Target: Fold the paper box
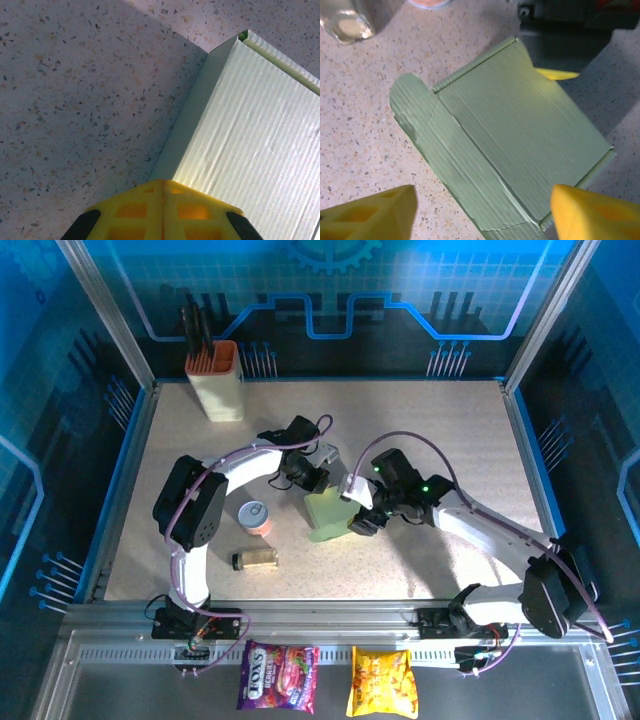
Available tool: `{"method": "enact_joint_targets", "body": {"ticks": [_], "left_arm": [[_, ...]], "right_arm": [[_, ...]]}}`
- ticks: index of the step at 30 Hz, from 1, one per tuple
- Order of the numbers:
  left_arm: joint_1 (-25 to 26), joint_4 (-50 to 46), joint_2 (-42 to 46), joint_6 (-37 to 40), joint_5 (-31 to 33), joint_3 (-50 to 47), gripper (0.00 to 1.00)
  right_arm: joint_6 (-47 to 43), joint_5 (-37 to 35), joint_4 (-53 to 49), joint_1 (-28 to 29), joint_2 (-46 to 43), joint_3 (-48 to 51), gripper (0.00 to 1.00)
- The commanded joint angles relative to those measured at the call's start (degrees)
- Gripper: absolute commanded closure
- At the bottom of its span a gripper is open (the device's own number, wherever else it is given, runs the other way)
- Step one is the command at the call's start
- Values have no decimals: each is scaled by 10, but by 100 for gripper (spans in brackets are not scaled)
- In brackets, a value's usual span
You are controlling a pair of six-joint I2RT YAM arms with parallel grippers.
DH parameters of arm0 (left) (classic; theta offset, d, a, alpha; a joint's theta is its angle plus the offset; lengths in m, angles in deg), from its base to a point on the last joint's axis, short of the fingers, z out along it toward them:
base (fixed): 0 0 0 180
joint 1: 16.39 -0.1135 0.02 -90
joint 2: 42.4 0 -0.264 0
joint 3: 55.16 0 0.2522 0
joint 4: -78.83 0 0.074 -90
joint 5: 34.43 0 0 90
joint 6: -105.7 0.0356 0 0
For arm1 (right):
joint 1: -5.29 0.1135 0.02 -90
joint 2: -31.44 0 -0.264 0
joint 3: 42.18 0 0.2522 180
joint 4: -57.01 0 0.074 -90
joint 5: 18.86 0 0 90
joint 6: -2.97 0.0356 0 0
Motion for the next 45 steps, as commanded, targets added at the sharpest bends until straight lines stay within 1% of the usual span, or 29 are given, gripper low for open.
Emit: {"method": "enact_joint_targets", "body": {"ticks": [1, 7, 9, 13, 17, 20, 29, 36, 41, 45], "left_arm": [[-3, -15, -24, 16, 13, 4, 93], [-3, -17, -28, 16, 20, 8, 92], [-3, -17, -30, 16, 21, 10, 91], [-3, -19, -30, 17, 29, 13, 90], [-3, -22, -34, 18, 39, 17, 89], [-3, -26, -38, 19, 43, 22, 89], [-3, -29, -44, 27, 48, 36, 89], [-3, -32, -59, 29, 44, 51, 89], [-4, -35, -68, 32, 46, 57, 89], [-7, -38, -70, 32, 45, 60, 89]], "right_arm": [[-69, -30, 1, 21, 23, 2, 20], [-145, -41, -2, 48, 57, -1, 17], [-178, -65, 23, 62, 65, 10, 14], [-205, -103, 71, 69, 90, 11, 12], [-233, -126, 105, 69, 117, 3, 14], [-258, -133, 113, 69, 131, -5, 18], [-320, -140, 112, 68, 152, -18, 27], [-326, -124, 100, 63, 160, -43, 30], [-328, -118, 104, 62, 162, -47, 30], [-328, -122, 114, 60, 152, -44, 33]]}}
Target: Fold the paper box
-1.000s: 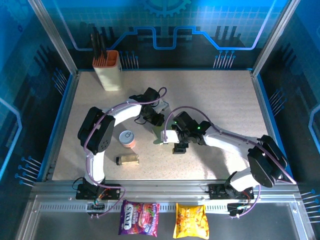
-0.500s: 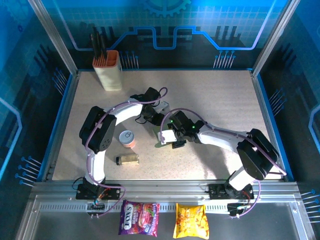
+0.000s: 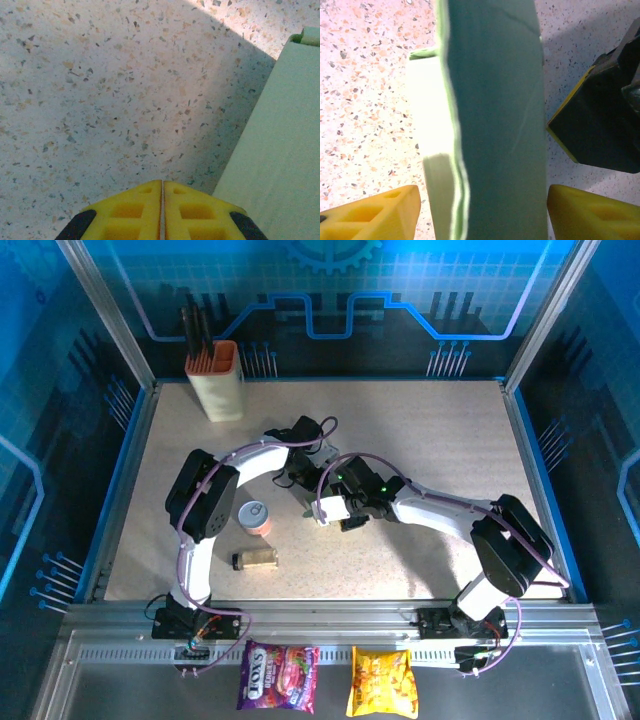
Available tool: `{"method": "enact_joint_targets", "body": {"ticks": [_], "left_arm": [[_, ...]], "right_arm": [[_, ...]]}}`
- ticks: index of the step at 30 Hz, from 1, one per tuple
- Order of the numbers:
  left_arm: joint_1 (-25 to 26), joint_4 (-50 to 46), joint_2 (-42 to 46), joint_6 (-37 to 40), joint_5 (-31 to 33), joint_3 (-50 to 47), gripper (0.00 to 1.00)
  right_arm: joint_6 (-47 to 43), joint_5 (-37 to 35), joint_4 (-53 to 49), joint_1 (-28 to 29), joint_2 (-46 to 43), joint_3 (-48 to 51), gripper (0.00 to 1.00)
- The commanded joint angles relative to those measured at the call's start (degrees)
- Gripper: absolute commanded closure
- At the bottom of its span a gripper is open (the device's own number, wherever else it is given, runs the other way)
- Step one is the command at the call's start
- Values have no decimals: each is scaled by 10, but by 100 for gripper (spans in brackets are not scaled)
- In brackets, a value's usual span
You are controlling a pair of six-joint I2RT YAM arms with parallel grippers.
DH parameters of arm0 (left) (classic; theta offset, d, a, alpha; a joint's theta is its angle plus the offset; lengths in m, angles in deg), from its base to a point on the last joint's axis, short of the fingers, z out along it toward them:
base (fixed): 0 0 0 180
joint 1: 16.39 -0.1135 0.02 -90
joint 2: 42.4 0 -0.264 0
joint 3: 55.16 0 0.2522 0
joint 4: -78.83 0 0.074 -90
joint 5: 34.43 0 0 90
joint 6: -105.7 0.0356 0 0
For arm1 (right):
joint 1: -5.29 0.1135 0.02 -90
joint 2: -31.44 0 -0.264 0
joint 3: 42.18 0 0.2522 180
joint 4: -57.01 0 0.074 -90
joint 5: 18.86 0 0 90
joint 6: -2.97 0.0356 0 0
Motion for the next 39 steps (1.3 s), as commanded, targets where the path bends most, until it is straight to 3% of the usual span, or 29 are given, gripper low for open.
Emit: {"method": "enact_joint_targets", "body": {"ticks": [1, 8, 14, 22, 32, 39], "left_arm": [[-5, -19, -12, 11, 3, 16, 89], [-9, 1, 9, 2, -13, 2, 89], [-22, 24, 42, -10, -29, -26, 88], [-90, 99, 136, -72, -101, -109, 85], [-135, 105, 251, -108, -95, -178, 79], [-140, 110, 342, -156, -105, -231, 71]], "right_arm": [[-8, 13, -6, -5, -5, -14, 35], [3, 38, -55, -15, -2, -43, 47], [27, 55, -90, -20, 9, -72, 49], [131, 97, -241, -42, 61, -185, 53], [195, 134, -334, -72, 139, -282, 53], [199, 115, -348, -77, 159, -302, 41]]}}
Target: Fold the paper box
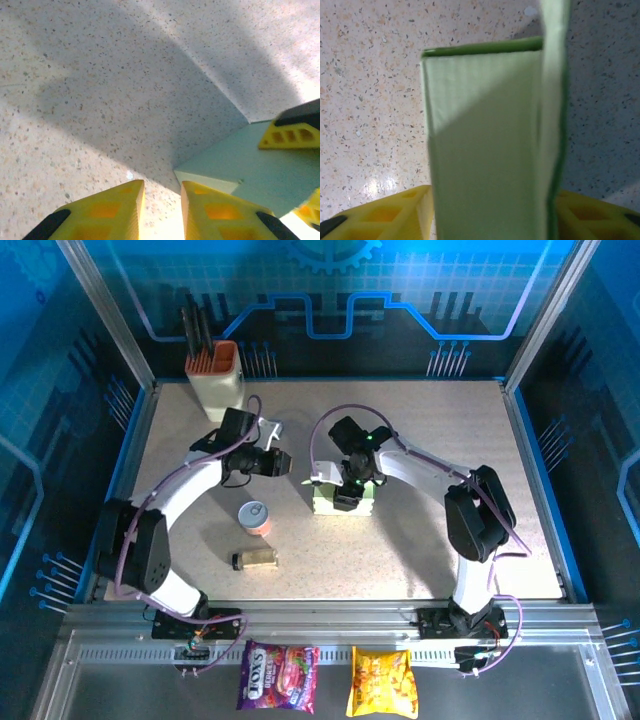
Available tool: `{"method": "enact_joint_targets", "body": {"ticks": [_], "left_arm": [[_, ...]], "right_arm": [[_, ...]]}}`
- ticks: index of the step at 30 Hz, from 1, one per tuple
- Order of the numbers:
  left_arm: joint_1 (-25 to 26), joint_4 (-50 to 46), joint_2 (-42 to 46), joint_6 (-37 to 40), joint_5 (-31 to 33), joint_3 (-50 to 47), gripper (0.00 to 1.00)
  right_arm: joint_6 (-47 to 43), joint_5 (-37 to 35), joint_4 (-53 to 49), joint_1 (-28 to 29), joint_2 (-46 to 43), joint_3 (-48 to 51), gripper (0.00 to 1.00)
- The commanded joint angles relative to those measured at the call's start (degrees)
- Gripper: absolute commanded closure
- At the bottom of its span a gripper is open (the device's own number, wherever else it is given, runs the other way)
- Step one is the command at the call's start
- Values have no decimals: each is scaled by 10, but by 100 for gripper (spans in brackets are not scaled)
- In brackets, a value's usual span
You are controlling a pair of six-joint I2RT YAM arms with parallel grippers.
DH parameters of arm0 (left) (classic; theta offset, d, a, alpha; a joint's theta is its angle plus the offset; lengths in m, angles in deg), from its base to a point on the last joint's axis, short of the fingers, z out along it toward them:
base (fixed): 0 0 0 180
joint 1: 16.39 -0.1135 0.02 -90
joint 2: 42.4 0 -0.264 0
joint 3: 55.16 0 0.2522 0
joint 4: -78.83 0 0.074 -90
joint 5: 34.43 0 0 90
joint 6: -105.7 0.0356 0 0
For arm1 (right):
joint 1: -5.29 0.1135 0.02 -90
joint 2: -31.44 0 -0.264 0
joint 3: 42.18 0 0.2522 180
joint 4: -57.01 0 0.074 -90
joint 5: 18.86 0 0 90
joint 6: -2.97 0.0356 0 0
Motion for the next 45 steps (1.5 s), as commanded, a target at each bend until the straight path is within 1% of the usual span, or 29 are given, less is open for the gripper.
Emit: {"method": "enact_joint_targets", "body": {"ticks": [1, 5, 9, 14, 18, 23, 29, 34, 40, 45], "left_arm": [[-5, 5, 46, -44, -26, -24, 70], [-4, 10, 83, -92, -51, -51, 63], [14, 23, 112, -135, -62, -80, 57], [63, 41, 125, -166, -40, -108, 54], [98, 65, 108, -191, -16, -128, 54], [122, 101, 89, -226, 14, -142, 54], [133, 136, 67, -248, 23, -138, 55], [149, 142, 44, -254, 24, -131, 55], [160, 137, 28, -257, 52, -130, 58], [162, 142, 25, -261, 62, -127, 60]], "right_arm": [[12, 8, -31, -7, -2, -17, 40], [13, 15, -24, -15, -30, -5, 36], [20, 32, -12, -31, -64, 16, 31], [22, 42, -8, -48, -95, 43, 31], [22, 48, -6, -62, -110, 61, 30], [31, 53, 7, -78, -123, 81, 33], [34, 55, 11, -95, -135, 90, 38], [30, 63, 4, -109, -143, 91, 40], [22, 42, 1, -118, -142, 97, 46], [20, 37, 0, -119, -138, 101, 49]]}}
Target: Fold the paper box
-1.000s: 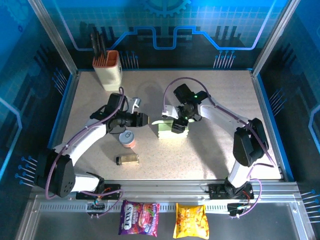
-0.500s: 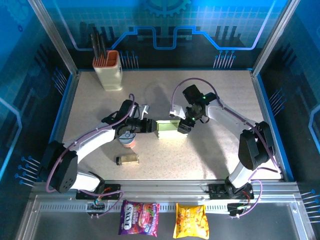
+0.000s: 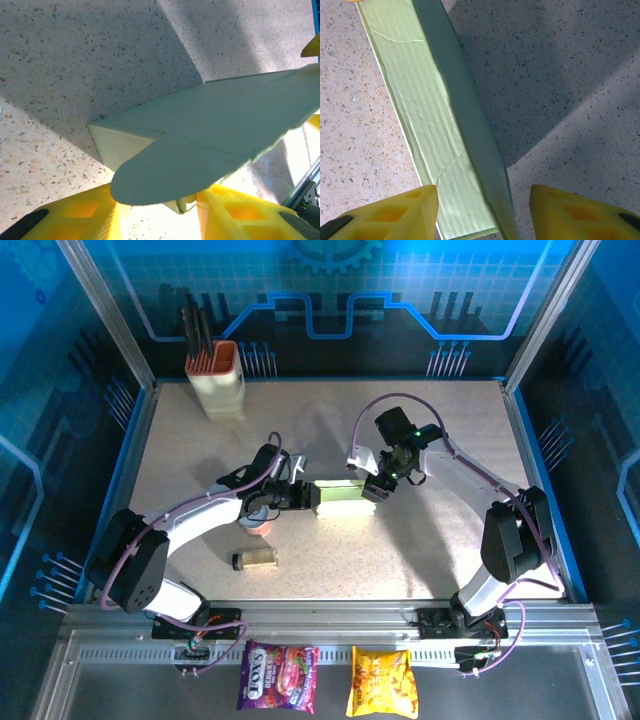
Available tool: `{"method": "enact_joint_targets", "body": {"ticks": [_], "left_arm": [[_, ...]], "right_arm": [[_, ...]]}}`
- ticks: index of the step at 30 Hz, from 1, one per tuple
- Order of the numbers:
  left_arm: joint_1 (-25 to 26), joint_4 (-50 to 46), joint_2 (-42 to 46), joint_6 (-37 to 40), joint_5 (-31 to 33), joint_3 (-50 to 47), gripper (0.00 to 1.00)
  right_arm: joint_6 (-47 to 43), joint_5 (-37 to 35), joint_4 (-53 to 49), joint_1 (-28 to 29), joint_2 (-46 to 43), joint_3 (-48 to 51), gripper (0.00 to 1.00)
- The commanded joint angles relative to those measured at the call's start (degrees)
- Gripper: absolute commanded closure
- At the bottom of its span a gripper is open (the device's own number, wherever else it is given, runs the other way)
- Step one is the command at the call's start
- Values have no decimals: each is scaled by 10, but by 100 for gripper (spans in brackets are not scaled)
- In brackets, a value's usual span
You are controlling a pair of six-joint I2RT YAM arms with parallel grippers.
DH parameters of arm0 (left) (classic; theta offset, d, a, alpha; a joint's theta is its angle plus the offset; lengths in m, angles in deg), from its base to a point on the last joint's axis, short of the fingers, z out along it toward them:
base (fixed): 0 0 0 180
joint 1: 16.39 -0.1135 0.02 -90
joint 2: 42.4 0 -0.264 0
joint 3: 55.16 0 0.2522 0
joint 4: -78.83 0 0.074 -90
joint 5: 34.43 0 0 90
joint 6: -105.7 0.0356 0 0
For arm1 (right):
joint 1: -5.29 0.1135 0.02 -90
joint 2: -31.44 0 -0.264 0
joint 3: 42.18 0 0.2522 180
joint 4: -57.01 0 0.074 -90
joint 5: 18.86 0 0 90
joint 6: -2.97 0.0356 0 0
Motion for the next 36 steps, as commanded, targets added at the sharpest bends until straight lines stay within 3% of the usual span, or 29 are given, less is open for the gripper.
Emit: {"method": "enact_joint_targets", "body": {"ticks": [1, 15, 30, 36], "left_arm": [[5, 10, -6, -10, 19, 7, 60], [5, 15, -3, -19, 44, 7, 59], [5, -10, -30, -16, 53, 11, 76], [4, -28, -6, -7, 59, 18, 74]], "right_arm": [[-4, -4, -8, -8, -8, 7, 49], [-11, -16, -9, -17, -14, 18, 55], [-18, -11, -16, -12, 3, 33, 67], [-17, -3, -15, -11, -4, 32, 69]]}}
